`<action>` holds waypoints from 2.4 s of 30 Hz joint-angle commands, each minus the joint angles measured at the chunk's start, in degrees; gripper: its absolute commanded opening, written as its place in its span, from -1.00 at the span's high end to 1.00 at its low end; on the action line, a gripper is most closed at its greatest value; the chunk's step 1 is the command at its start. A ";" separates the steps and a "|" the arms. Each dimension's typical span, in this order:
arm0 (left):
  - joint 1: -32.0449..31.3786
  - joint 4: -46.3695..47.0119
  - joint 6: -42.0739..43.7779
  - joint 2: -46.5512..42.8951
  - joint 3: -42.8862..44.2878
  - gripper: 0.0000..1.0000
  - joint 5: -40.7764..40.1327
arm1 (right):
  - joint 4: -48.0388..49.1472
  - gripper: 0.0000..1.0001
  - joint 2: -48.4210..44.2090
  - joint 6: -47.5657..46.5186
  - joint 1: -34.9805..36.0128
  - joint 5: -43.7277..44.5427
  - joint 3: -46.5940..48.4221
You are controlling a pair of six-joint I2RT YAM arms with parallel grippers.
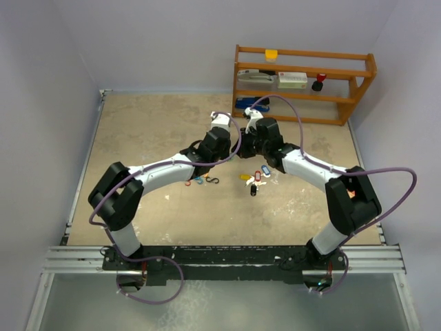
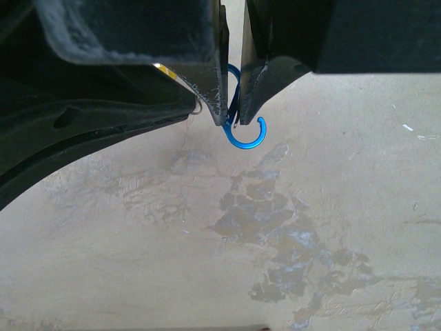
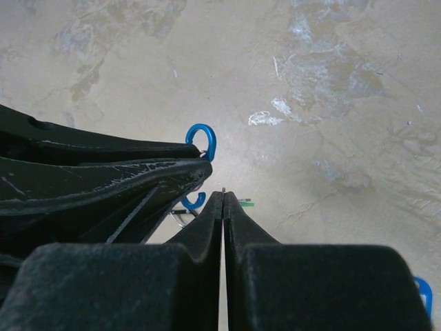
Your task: Put the keys on the keyring
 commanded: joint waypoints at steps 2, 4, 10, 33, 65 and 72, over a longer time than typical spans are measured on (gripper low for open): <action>-0.31 1.27 -0.91 -0.32 2.87 1.00 0.49 | 4.20 1.00 -0.22 -1.34 0.82 -0.07 -0.39; -0.31 1.44 -0.90 -0.48 2.67 1.00 0.48 | 5.16 1.00 -0.20 -1.42 0.93 -0.42 -0.81; -0.31 1.40 -0.67 -0.58 2.97 1.00 1.03 | 5.46 1.00 0.35 -2.07 1.02 -1.30 -0.72; -0.37 0.72 -0.48 -2.09 1.47 1.00 -0.99 | -0.17 1.00 2.35 -3.31 1.02 3.08 1.24; -0.32 0.41 0.18 -3.33 -0.44 1.00 -4.22 | -12.32 0.46 10.33 -1.41 1.02 6.17 6.20; -0.35 -0.15 0.49 -3.51 -0.25 1.00 -4.61 | -12.36 0.45 9.44 -1.19 1.02 7.31 5.57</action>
